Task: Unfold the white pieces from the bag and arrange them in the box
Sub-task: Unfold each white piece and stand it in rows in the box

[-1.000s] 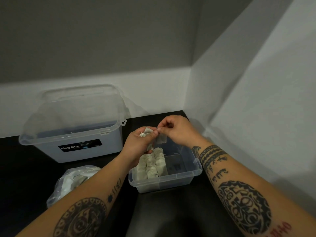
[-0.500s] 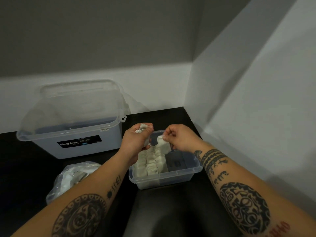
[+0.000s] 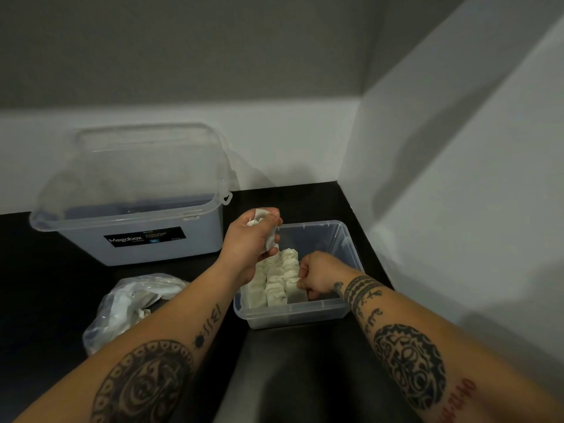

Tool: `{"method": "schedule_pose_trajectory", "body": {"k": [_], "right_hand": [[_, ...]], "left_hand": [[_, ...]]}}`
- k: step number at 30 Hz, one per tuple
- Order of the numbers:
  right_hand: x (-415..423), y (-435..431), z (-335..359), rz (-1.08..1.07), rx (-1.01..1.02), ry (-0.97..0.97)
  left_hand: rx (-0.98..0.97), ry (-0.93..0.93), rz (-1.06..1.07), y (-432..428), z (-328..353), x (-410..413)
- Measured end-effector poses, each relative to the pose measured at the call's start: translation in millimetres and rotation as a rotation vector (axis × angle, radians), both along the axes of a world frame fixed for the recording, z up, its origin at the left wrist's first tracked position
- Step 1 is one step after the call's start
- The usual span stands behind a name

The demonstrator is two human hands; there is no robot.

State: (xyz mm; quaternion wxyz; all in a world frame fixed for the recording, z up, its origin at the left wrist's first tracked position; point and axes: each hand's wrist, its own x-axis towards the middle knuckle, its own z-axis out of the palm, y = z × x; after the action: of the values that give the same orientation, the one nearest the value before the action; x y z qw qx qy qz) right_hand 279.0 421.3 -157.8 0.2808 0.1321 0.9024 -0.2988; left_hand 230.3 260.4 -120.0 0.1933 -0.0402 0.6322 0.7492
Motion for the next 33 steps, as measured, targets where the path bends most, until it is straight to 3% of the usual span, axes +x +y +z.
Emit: {"method": "schedule_pose_trajectory", "body": {"k": [17,23,28,33], "right_hand": [[2,-1,0,-0.218,-0.205,-0.079],[3,1,12,-0.107,-0.068,-0.027],[3,4,39,-0.121,0.065,0.181],[1,-1,67,-0.436,-0.398,0.437]], "left_hand": [[0.034,-0.042,-0.006,4,1,-4],[0.144,-0.156,-0.071,3,4,-5],[0.204,-0.243,-0.116,-1,2,-3],[0.201,-0.207,-0.153,-4,3,1]]}}
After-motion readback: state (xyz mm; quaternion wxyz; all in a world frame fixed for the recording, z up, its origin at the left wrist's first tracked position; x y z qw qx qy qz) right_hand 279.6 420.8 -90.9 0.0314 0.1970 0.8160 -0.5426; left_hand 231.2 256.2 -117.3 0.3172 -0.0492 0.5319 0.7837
